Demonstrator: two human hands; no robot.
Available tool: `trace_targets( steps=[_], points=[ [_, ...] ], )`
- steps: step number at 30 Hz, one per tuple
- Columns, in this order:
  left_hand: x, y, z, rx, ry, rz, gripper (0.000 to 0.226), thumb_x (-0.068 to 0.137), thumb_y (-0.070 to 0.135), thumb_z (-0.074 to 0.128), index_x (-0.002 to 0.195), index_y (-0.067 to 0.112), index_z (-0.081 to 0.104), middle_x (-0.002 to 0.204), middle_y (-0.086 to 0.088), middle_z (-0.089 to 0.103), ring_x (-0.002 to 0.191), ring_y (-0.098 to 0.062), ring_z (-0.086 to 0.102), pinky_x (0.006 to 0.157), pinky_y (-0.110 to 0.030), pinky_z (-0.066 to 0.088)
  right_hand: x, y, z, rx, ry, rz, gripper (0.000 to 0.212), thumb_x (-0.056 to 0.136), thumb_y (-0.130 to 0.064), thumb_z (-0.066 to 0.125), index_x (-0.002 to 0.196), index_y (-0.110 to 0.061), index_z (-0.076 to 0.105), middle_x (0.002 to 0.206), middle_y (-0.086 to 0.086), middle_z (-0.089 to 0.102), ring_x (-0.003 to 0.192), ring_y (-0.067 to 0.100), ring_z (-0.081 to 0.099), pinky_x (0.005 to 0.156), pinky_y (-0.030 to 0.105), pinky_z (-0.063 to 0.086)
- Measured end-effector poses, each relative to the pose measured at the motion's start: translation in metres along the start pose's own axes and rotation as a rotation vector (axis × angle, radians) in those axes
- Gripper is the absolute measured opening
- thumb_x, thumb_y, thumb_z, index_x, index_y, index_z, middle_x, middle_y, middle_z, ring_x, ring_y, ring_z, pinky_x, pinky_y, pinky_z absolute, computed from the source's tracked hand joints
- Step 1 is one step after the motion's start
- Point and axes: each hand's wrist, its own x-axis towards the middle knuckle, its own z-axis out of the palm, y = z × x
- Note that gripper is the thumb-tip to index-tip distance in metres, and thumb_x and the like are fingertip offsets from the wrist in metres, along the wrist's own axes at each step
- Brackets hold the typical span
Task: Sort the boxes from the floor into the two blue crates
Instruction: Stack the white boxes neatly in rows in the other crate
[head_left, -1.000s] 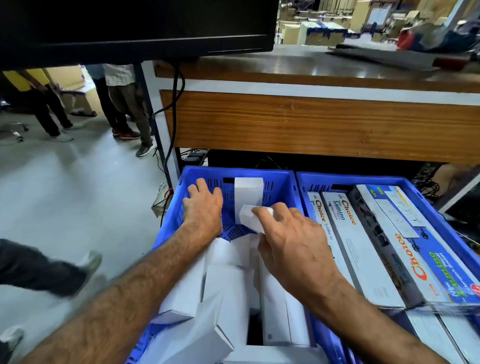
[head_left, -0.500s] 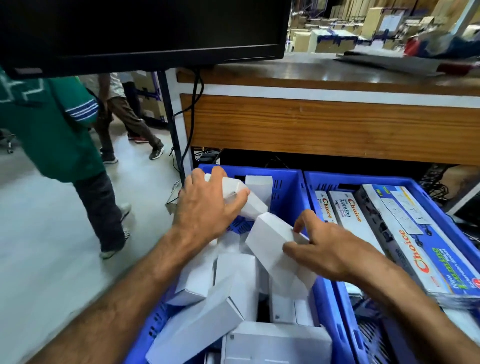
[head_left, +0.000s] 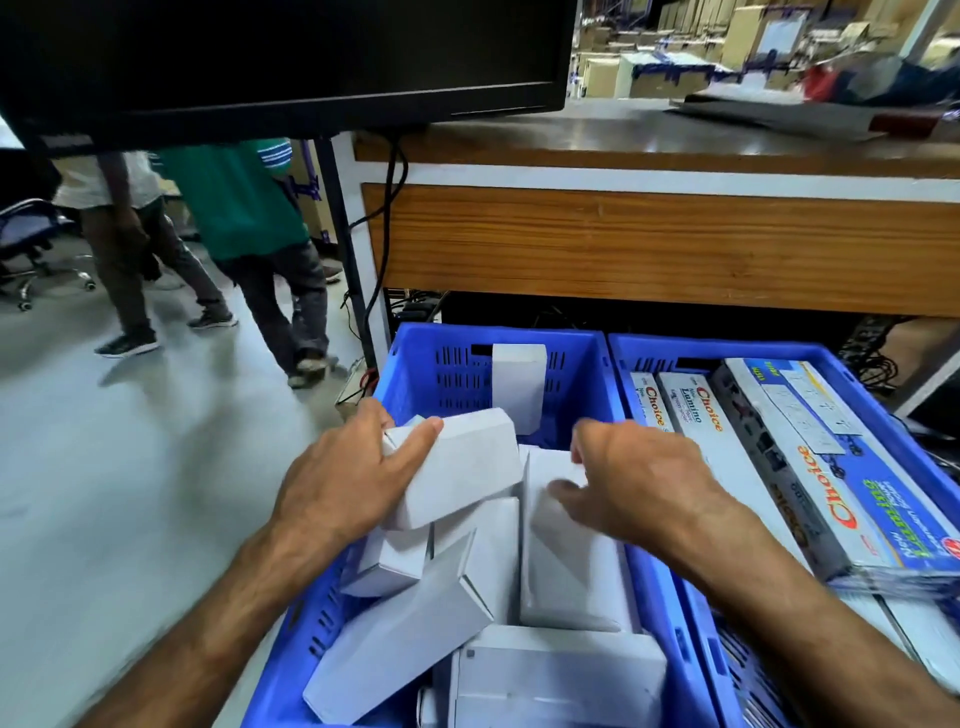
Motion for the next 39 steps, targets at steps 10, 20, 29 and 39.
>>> trace_targets(
  steps=[10,20,29,39],
  points=[
    [0.020,0.009,-0.005,0.380,-0.152,0.213,0.037,0.103,0.038,0.031,0.115,0.026,0.064,0.121,-0.004,0.056,0.115,-0.024,0.053,0.100,-0.043,0.046,0.071,-0.030,0.040,0.225,0.219,-0.355,0.074,0.095,-0.037,0.046,0.162,-0.022,0.018,0.159,0.015,0.032,0.143,0.030,0.034,0.117,0.042,0.031],
    [0.033,0.020,-0.003,0.412,-0.238,0.481,0.067,0.084,0.082,0.047,0.117,0.024,0.052,0.110,0.006,0.058,0.104,-0.017,0.054,0.091,-0.034,0.044,0.092,-0.015,0.042,0.458,-0.175,-0.474,0.083,0.082,-0.055,0.067,0.153,-0.053,0.025,0.135,-0.001,0.031,0.117,0.019,0.048,0.106,0.037,0.044],
    [0.014,0.022,-0.012,0.244,-0.335,0.575,0.072,0.057,0.077,0.067,0.117,0.044,0.047,0.104,0.022,0.056,0.094,-0.001,0.054,0.085,-0.024,0.049,0.048,-0.003,0.008,0.170,-0.109,-0.524,0.085,0.065,-0.059,0.073,0.138,-0.038,0.036,0.117,-0.008,0.033,0.088,0.019,0.057,0.074,0.033,0.049],
    [0.005,0.019,-0.006,-0.068,-0.626,0.595,0.066,0.066,0.078,0.075,0.119,0.051,0.047,0.112,0.029,0.053,0.107,0.005,0.053,0.088,-0.018,0.047,0.053,0.022,-0.012,0.244,-0.345,-0.421,0.092,0.063,-0.103,0.040,0.134,-0.046,0.049,0.127,-0.017,0.051,0.115,0.006,0.056,0.101,0.038,0.046]
  ],
)
